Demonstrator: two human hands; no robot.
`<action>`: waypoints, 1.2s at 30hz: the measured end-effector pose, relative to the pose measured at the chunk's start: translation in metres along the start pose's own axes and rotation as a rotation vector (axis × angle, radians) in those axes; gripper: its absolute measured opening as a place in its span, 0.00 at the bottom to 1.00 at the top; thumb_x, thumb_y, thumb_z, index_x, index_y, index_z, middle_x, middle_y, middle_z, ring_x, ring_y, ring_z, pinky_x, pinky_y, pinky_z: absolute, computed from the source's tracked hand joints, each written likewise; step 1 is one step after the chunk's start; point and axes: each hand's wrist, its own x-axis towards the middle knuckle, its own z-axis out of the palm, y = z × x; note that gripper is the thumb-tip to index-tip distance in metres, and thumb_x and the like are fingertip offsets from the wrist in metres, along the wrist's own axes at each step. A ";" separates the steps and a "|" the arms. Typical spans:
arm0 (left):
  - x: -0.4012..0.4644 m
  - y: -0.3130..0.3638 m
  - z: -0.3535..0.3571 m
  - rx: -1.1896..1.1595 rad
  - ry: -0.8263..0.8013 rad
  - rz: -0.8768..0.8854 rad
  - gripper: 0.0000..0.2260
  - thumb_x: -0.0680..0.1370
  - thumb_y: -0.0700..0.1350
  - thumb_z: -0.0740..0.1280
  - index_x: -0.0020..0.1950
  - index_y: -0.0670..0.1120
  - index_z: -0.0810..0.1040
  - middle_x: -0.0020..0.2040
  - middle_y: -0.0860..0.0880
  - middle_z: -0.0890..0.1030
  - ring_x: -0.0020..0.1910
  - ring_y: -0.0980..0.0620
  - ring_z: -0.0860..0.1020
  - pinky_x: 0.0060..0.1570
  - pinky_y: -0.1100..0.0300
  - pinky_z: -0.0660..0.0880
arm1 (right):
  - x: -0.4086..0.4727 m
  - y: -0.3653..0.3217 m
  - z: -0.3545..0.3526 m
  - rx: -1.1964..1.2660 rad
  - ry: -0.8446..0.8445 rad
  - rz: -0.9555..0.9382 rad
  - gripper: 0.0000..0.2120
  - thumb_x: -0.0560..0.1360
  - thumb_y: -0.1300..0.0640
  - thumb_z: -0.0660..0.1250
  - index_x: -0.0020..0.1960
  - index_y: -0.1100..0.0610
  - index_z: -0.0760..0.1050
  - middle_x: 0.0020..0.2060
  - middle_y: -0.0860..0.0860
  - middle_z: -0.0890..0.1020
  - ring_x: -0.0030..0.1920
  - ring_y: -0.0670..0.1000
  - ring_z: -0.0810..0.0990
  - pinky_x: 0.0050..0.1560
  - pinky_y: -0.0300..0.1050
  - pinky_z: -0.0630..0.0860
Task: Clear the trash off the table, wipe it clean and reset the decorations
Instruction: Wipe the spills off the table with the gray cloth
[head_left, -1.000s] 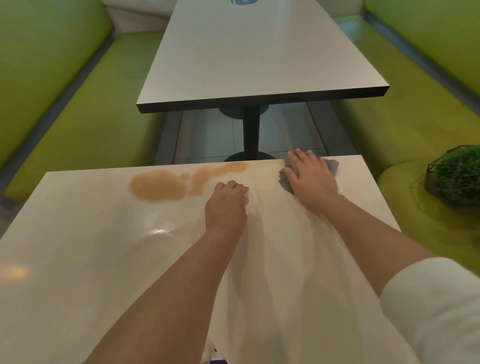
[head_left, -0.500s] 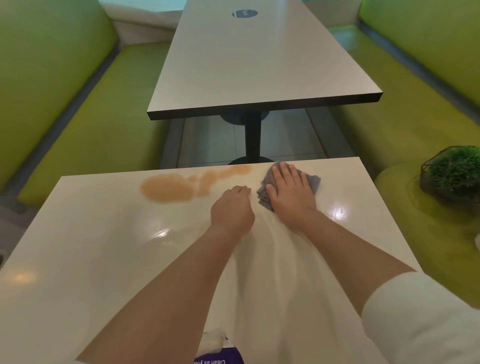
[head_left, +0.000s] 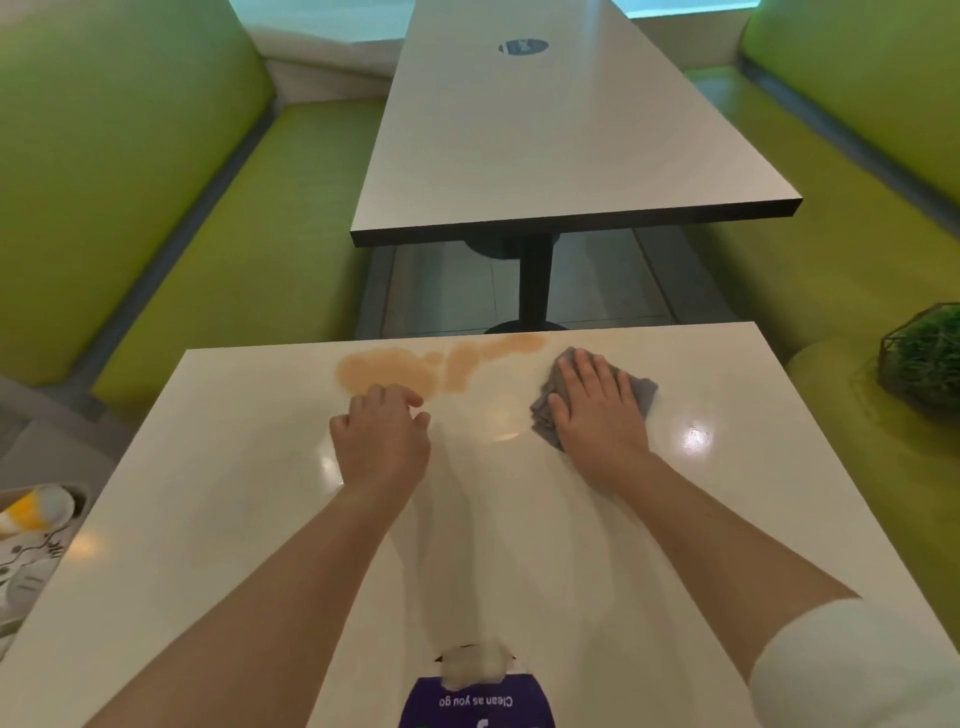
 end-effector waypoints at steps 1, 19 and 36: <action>0.000 -0.004 0.000 0.029 -0.014 -0.041 0.12 0.80 0.53 0.62 0.63 0.54 0.72 0.61 0.51 0.74 0.63 0.49 0.69 0.59 0.53 0.63 | -0.011 -0.008 0.003 0.005 -0.019 -0.079 0.28 0.83 0.43 0.41 0.80 0.50 0.46 0.80 0.48 0.46 0.79 0.50 0.43 0.78 0.51 0.40; 0.017 -0.045 0.001 0.216 -0.387 -0.122 0.33 0.79 0.64 0.51 0.73 0.40 0.57 0.69 0.43 0.61 0.69 0.42 0.58 0.69 0.49 0.55 | -0.013 -0.011 0.000 0.040 -0.001 -0.085 0.32 0.80 0.35 0.48 0.80 0.47 0.48 0.79 0.47 0.49 0.79 0.49 0.46 0.78 0.50 0.43; 0.013 -0.049 0.005 0.189 -0.397 -0.063 0.29 0.80 0.62 0.49 0.72 0.41 0.57 0.70 0.44 0.58 0.70 0.41 0.55 0.72 0.50 0.52 | 0.024 -0.049 0.011 0.199 -0.032 -0.207 0.25 0.83 0.49 0.45 0.80 0.51 0.52 0.79 0.46 0.55 0.78 0.44 0.49 0.78 0.49 0.46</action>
